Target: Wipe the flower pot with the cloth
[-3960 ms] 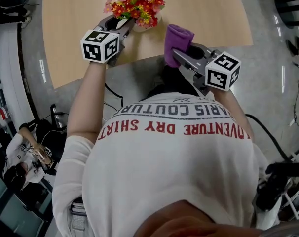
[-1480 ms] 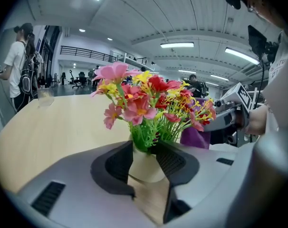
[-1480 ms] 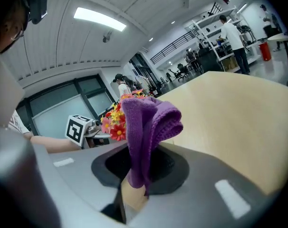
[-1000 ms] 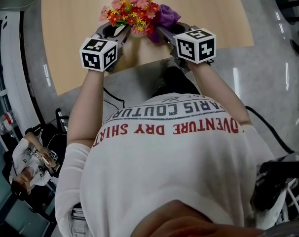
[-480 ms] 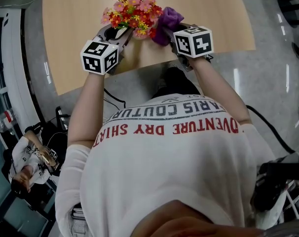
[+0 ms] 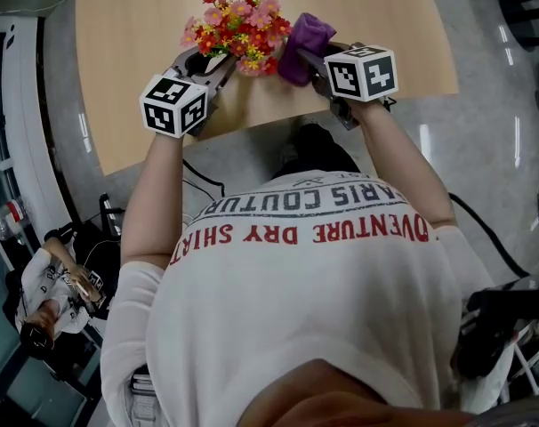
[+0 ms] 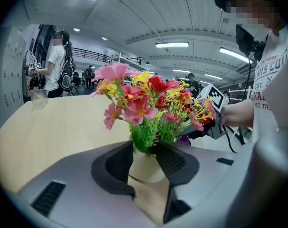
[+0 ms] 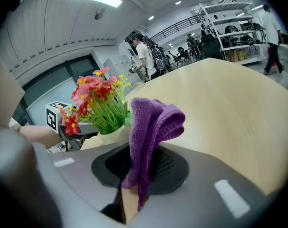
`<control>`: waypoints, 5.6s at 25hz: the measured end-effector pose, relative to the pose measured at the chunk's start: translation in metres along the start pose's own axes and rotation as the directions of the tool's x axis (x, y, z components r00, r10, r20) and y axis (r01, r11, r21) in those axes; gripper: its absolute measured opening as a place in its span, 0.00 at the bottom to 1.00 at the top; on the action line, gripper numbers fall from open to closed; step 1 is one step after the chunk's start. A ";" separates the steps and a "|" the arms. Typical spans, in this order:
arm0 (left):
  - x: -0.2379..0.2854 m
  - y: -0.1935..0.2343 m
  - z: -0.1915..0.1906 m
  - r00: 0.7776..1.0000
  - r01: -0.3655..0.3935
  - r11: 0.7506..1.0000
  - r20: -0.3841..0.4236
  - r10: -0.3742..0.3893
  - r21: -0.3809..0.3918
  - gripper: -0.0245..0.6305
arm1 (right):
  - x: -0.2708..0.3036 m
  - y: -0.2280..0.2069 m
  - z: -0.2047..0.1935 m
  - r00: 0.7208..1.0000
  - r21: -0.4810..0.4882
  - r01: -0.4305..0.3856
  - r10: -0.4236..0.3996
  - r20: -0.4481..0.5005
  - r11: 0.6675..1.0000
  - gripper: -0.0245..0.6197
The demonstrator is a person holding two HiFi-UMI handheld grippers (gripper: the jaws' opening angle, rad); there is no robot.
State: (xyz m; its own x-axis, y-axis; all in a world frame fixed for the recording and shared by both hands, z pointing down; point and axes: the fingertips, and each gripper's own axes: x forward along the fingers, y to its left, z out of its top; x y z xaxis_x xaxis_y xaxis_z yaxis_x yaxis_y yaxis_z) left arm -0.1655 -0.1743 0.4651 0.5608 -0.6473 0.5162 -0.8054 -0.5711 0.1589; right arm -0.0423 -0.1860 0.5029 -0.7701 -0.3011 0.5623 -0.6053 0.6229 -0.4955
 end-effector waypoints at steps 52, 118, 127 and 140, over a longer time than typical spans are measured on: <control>0.029 0.026 0.012 0.930 0.325 0.913 -0.258 -0.262 0.246 0.27 | 0.025 0.012 0.090 0.862 -0.199 -0.464 0.389 -0.325 0.863 0.15; 0.011 0.014 -0.003 0.977 -0.188 0.947 0.049 0.207 -0.260 0.27 | 0.051 -0.023 0.050 0.922 -0.184 -0.296 0.231 -0.311 0.937 0.14; 0.013 0.035 0.006 0.998 0.034 0.996 -0.052 -0.039 -0.084 0.27 | 0.041 -0.014 0.076 0.922 -0.181 -0.332 0.277 -0.272 0.926 0.14; 0.013 0.030 0.005 0.986 0.138 0.990 -0.098 -0.138 -0.014 0.27 | 0.026 0.023 0.069 0.864 -0.178 -0.466 0.402 -0.302 0.867 0.14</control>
State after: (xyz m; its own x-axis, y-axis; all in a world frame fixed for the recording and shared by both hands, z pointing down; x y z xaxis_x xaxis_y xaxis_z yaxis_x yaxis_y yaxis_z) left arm -0.1811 -0.2023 0.4727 0.6455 -0.5095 0.5690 -0.7231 -0.6476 0.2403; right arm -0.0902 -0.2292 0.4602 -0.8484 0.2083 0.4866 -0.1304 0.8087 -0.5736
